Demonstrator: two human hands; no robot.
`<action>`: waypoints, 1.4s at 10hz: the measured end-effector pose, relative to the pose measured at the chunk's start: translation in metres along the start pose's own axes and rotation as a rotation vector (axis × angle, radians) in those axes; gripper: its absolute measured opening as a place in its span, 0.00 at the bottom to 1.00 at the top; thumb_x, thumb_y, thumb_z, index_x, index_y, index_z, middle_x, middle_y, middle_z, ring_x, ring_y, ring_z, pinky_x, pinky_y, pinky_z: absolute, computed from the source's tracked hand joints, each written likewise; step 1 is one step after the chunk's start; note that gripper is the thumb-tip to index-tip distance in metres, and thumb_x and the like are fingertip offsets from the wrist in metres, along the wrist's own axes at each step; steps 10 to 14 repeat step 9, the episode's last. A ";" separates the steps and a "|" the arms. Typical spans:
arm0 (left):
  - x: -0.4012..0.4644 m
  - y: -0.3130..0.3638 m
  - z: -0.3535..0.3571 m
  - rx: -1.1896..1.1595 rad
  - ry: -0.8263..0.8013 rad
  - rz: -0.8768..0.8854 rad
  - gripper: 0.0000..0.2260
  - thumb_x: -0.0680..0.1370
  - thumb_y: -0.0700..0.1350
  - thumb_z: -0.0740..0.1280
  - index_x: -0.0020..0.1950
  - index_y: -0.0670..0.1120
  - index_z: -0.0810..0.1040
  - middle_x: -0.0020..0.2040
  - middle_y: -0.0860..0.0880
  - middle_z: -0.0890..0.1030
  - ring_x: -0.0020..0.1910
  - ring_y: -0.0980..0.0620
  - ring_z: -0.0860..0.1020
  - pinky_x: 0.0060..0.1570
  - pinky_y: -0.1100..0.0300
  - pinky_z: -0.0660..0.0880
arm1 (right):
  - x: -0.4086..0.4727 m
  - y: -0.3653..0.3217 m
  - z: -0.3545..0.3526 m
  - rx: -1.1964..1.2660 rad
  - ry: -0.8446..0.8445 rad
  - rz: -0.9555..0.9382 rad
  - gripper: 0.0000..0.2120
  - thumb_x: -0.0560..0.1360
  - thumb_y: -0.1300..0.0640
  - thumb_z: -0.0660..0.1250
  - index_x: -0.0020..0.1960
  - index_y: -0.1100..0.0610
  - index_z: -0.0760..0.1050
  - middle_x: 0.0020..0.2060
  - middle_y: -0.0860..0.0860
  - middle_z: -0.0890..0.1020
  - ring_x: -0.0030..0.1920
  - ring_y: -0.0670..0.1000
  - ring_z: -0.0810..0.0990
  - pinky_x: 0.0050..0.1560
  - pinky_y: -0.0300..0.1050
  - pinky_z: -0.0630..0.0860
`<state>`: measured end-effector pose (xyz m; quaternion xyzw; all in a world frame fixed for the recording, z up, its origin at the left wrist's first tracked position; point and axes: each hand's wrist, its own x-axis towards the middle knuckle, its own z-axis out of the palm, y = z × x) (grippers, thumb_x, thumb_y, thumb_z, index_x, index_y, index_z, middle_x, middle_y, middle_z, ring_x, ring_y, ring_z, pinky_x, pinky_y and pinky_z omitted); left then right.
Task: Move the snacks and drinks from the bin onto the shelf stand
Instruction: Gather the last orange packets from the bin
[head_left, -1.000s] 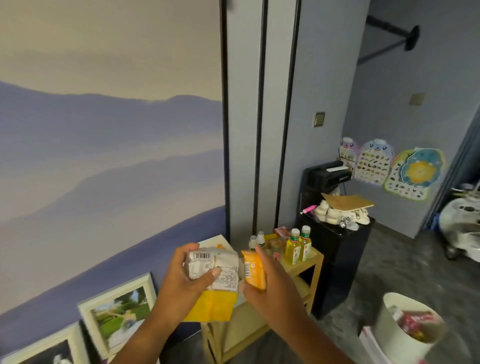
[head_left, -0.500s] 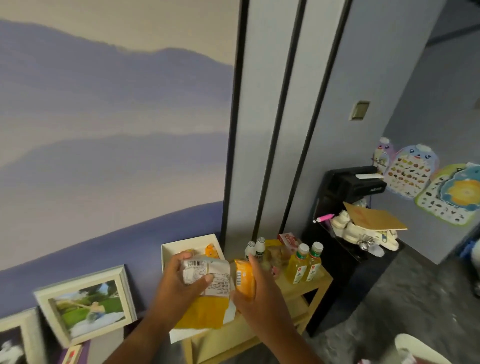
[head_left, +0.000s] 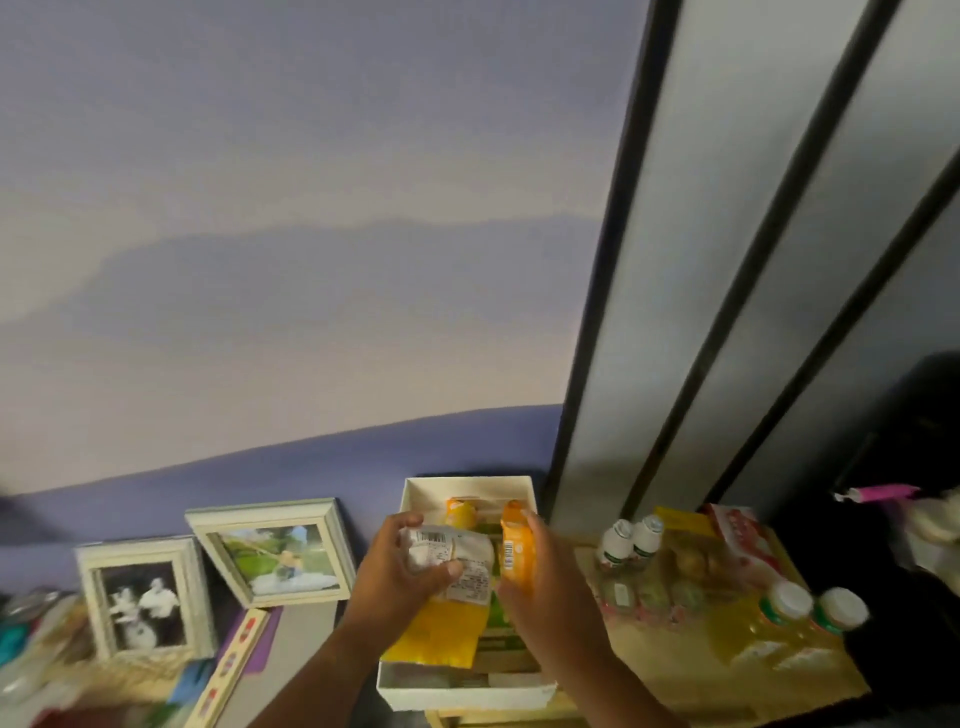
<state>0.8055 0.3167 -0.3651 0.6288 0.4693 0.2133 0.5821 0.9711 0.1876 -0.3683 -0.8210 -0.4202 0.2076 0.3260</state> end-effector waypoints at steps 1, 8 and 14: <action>0.020 -0.019 0.010 0.052 0.042 -0.035 0.35 0.58 0.54 0.85 0.60 0.61 0.71 0.60 0.47 0.78 0.52 0.44 0.84 0.42 0.49 0.85 | 0.024 0.013 0.017 -0.031 -0.054 0.004 0.38 0.77 0.44 0.68 0.81 0.44 0.51 0.68 0.45 0.71 0.50 0.43 0.81 0.44 0.40 0.83; 0.044 -0.050 0.019 1.150 0.089 0.362 0.31 0.65 0.61 0.80 0.63 0.48 0.80 0.71 0.46 0.76 0.71 0.46 0.73 0.69 0.50 0.64 | 0.043 0.034 0.083 -0.315 -0.169 0.075 0.34 0.81 0.45 0.65 0.81 0.52 0.56 0.81 0.50 0.57 0.81 0.52 0.56 0.76 0.45 0.64; 0.040 -0.023 0.016 1.026 0.030 0.355 0.28 0.74 0.60 0.73 0.71 0.52 0.75 0.76 0.50 0.70 0.76 0.48 0.66 0.72 0.54 0.58 | 0.043 0.023 0.068 -0.295 -0.138 0.057 0.33 0.81 0.43 0.64 0.81 0.52 0.56 0.81 0.48 0.58 0.80 0.50 0.57 0.75 0.44 0.66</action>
